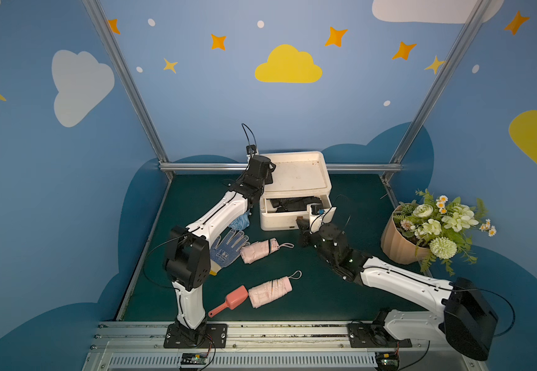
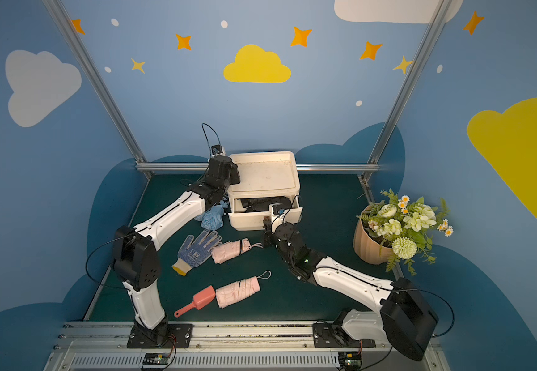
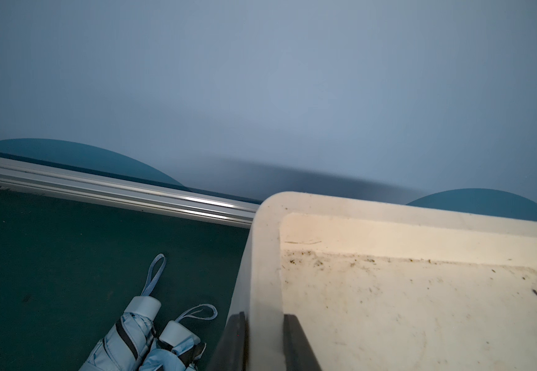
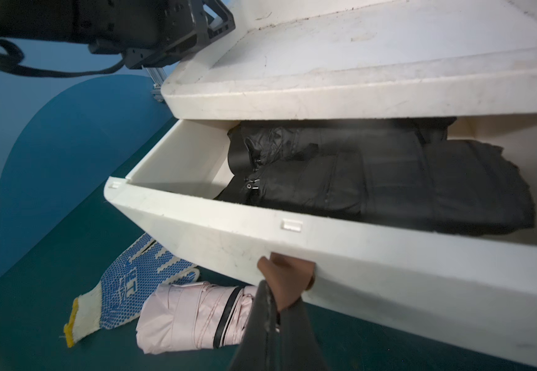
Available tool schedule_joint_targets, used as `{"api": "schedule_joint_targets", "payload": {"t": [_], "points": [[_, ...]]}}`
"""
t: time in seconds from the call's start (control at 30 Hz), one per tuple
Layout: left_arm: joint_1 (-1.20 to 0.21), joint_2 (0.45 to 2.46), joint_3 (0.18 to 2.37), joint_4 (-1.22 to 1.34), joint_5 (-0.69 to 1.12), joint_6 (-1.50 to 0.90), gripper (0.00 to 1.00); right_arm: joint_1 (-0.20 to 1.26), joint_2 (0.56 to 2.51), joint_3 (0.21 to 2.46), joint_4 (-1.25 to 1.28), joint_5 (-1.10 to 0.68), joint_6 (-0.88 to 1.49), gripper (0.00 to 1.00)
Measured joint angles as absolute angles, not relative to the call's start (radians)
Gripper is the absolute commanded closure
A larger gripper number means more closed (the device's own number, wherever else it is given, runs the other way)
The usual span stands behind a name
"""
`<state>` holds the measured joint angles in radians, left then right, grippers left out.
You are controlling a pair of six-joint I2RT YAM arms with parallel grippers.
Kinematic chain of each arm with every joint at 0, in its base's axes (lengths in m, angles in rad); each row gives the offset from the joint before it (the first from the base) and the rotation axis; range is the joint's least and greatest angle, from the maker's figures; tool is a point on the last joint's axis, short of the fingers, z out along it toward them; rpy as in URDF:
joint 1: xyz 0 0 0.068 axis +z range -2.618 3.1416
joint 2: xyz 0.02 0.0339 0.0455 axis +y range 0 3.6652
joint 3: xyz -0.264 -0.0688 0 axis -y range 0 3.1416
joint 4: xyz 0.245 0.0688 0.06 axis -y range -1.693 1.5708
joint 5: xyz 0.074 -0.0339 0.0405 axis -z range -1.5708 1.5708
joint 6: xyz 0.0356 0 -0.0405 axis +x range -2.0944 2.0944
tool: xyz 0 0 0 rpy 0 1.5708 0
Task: Place the umbrella in the drawer by color
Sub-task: Close the drawer in the storage box.
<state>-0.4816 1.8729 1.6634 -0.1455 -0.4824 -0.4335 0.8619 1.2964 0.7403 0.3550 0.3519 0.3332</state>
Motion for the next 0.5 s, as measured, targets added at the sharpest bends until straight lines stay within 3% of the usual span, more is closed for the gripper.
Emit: {"api": "schedule_joint_targets", "payload": {"t": [0.27,0.5], "points": [[-0.483,1.849,1.634,-0.146,-0.475,-0.468,0.86,0.806,1.417,0.819,0.42,0.338,0.317,1.0],[-0.483,1.835,1.606,-0.115,-0.46,-0.485,0.87,0.752,1.529,0.879,0.506,0.294,0.278,0.93]]}}
